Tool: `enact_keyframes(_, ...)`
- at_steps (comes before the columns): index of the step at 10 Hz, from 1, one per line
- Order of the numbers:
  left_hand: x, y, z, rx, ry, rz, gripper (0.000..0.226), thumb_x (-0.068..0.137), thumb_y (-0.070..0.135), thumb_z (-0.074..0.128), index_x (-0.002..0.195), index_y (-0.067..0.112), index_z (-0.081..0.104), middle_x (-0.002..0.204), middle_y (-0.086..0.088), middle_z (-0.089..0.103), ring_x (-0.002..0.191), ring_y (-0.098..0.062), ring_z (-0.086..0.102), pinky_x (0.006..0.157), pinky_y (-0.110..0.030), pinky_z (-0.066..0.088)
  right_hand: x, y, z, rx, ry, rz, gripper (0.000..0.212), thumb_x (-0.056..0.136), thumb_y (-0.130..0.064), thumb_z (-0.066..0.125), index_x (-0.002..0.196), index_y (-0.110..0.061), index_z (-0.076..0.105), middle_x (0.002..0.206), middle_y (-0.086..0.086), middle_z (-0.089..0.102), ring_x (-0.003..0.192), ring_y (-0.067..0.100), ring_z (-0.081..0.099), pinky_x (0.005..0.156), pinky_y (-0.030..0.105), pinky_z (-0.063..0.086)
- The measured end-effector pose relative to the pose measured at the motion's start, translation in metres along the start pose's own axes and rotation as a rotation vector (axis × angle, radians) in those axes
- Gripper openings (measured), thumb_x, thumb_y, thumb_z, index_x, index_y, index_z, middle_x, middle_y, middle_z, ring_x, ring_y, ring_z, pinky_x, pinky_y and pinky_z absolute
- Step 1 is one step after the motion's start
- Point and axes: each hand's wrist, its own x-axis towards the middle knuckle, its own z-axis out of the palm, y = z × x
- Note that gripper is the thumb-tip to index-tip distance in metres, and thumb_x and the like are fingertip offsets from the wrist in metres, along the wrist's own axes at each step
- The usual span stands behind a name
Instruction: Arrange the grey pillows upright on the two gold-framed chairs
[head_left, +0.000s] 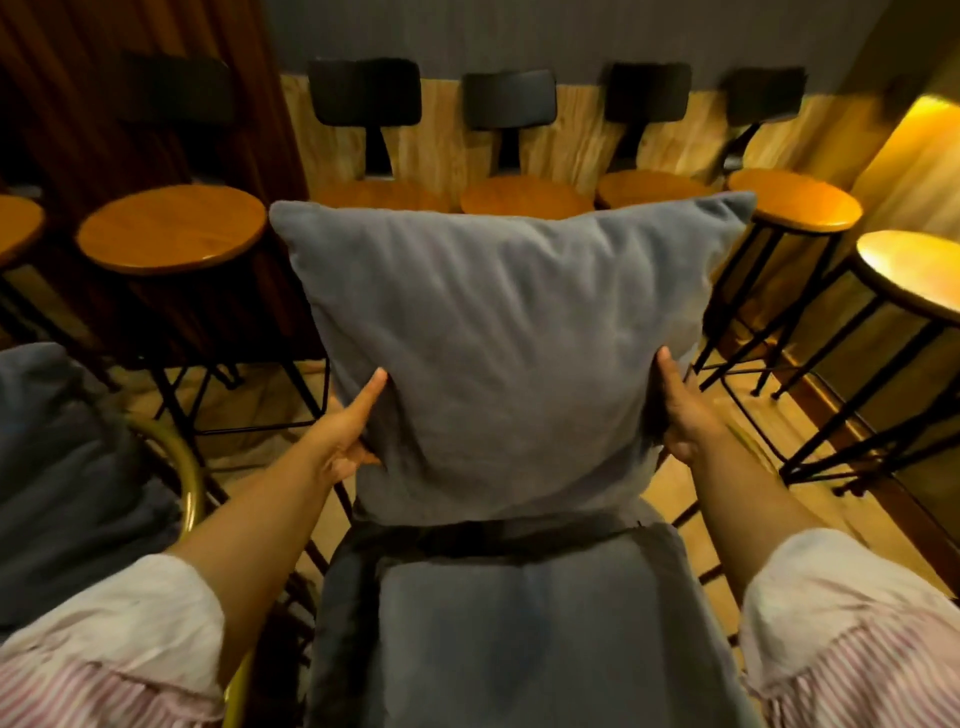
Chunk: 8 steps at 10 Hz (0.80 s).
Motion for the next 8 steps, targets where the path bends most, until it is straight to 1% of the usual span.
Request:
enact_keyframes(1,0.016,-0.021,0.006,-0.041,0.000,0.023,0.073,0.086,0.042,0.058,0.148,0.032,0.021,0.151,-0.001,0.039,0.137,-0.032,0.039,0.086,-0.054,0.046,0.010,0.020,-0.001,-0.003,0.053,0.026,0.127,0.043,-0.075,0.070,0.149,-0.028,0.019,0.151,0.000,0.037,0.138,0.028,0.035,0.110,0.046,0.029)
enact_keyframes(2,0.029,-0.051,0.006,-0.017,-0.010,-0.028,0.079,0.083,0.045,0.062,0.148,0.032,0.020,0.148,0.002,0.042,0.135,-0.029,0.042,0.090,-0.056,0.046,0.015,0.049,-0.014,-0.046,0.095,0.071,0.128,0.042,-0.075,0.070,0.149,-0.032,0.016,0.153,0.000,0.034,0.140,0.029,0.033,0.113,0.049,0.028)
enact_keyframes(3,0.034,-0.082,0.007,0.055,-0.027,-0.122,0.101,0.068,0.058,0.069,0.150,0.033,0.016,0.151,0.000,0.040,0.135,-0.031,0.041,0.096,-0.059,0.042,0.007,0.079,-0.024,-0.144,0.122,0.184,0.117,0.050,-0.082,0.063,0.148,-0.038,0.017,0.155,-0.002,0.030,0.142,0.034,0.029,0.108,0.061,0.025)
enact_keyframes(4,0.037,-0.101,0.007,0.045,0.000,-0.120,0.113,0.058,0.065,0.072,0.150,0.038,0.012,0.153,0.000,0.036,0.136,-0.034,0.039,0.098,-0.063,0.041,-0.007,0.100,-0.026,-0.190,0.102,0.184,0.111,0.053,-0.085,0.054,0.148,-0.040,0.016,0.157,-0.005,0.025,0.143,0.031,0.027,0.107,0.062,0.026)
enact_keyframes(5,0.019,-0.099,0.016,0.063,0.030,-0.055,0.088,0.085,0.046,0.061,0.151,0.034,0.006,0.156,0.000,0.031,0.139,-0.033,0.036,0.106,-0.058,0.036,-0.022,0.100,-0.025,-0.188,0.124,0.183,0.081,0.081,-0.065,0.050,0.149,-0.042,0.013,0.158,-0.006,0.023,0.143,0.031,0.028,0.104,0.060,0.030)
enact_keyframes(6,-0.015,-0.089,0.022,0.177,-0.030,0.000,0.080,0.093,0.036,0.054,0.152,0.035,-0.001,0.159,-0.001,0.023,0.141,-0.033,0.033,0.109,-0.052,0.032,-0.047,0.084,-0.018,-0.201,0.063,0.172,0.073,0.088,-0.058,0.046,0.150,-0.036,0.014,0.158,-0.002,0.023,0.143,0.030,0.028,0.108,0.055,0.030)
enact_keyframes(7,-0.061,-0.072,0.026,0.352,-0.110,0.100,0.073,0.096,0.031,0.048,0.149,0.037,-0.002,0.158,-0.007,0.026,0.141,-0.032,0.033,0.114,-0.044,0.030,-0.082,0.058,-0.002,-0.286,-0.042,0.067,0.063,0.093,-0.050,0.043,0.148,-0.024,0.028,0.156,0.001,0.029,0.141,0.025,0.030,0.115,0.047,0.027)
enact_keyframes(8,-0.113,-0.063,0.018,0.585,-0.101,0.263,0.065,0.097,0.033,0.045,0.152,0.026,0.011,0.158,-0.010,0.026,0.144,-0.030,0.029,0.116,-0.041,0.029,-0.130,0.034,0.014,-0.380,-0.184,-0.041,0.056,0.097,-0.041,0.040,0.147,-0.018,0.032,0.156,0.002,0.030,0.143,0.020,0.029,0.115,0.027,0.020)
